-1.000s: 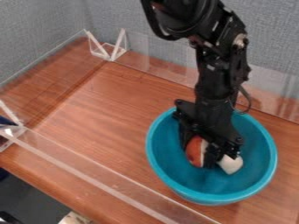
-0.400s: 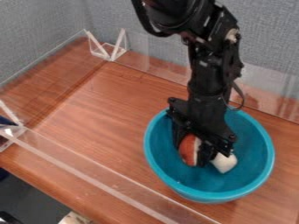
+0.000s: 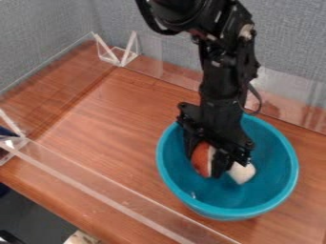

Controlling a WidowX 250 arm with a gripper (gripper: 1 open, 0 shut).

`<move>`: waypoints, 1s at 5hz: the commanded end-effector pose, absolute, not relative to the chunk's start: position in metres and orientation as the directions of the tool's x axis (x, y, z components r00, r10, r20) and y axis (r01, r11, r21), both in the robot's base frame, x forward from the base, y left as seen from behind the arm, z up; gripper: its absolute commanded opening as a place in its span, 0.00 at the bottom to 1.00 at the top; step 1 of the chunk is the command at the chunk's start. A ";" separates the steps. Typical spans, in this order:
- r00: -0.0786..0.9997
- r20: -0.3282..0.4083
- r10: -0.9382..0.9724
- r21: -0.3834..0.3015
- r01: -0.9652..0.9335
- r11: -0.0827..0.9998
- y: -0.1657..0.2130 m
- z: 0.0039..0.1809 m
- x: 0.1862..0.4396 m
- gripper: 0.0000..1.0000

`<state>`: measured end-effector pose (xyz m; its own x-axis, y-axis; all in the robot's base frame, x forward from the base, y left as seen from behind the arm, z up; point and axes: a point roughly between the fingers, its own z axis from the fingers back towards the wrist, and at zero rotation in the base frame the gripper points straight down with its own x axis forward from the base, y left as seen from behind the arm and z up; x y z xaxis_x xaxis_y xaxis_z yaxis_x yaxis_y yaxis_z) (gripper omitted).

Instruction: Put the mushroom in the blue bowl

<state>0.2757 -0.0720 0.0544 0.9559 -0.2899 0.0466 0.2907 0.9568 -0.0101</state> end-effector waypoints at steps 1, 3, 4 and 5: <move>0.955 0.115 -0.275 -0.011 0.278 0.961 -0.070 0.076 0.280 0.00; 0.956 0.129 -0.265 -0.015 0.269 0.963 -0.068 0.083 0.278 0.00; 0.958 0.128 -0.258 -0.014 0.262 0.965 -0.068 0.082 0.278 0.00; 0.959 0.129 -0.253 -0.015 0.257 0.966 -0.067 0.082 0.277 0.00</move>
<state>0.2709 -0.0691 0.0619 0.9627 -0.2650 0.0543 0.2662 0.9638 -0.0169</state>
